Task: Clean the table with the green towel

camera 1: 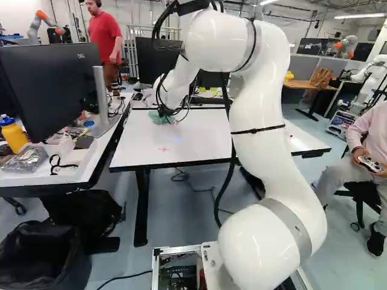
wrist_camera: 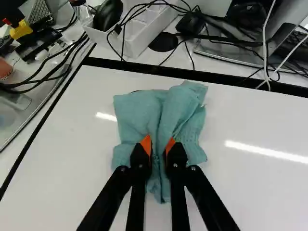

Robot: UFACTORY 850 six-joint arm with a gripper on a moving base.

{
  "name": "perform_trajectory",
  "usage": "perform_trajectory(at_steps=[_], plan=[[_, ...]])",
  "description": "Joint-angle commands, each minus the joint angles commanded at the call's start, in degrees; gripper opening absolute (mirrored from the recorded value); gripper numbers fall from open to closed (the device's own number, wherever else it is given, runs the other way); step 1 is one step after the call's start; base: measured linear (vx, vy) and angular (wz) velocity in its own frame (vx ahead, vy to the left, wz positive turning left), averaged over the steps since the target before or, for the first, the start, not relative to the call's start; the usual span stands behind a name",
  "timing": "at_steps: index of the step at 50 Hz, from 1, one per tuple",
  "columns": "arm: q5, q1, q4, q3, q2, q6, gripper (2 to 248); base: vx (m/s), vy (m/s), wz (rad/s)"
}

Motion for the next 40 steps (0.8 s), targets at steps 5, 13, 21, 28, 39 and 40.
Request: perform_trajectory(at_steps=[5, 13, 21, 28, 39, 40], plan=[[0.0, 0.24, 0.0, 1.55, 1.14, 0.0, 51, 0.0, 0.0, 0.0], [0.0, 0.44, 0.0, 4.09, 3.02, 0.0, 51, 0.0, 0.0, 0.0], [0.0, -0.14, 0.0, 5.69, 4.22, 0.0, 51, 0.0, 0.0, 0.0], [0.0, -1.16, 0.0, 6.31, 4.69, 0.0, 51, 0.0, 0.0, 0.0], [0.0, -2.84, 0.0, 6.96, 5.18, 0.0, 51, 0.0, 0.0, 0.0], [0.0, -3.01, 0.0, 6.98, 5.19, 0.0, 51, 0.0, 0.0, 0.0]])
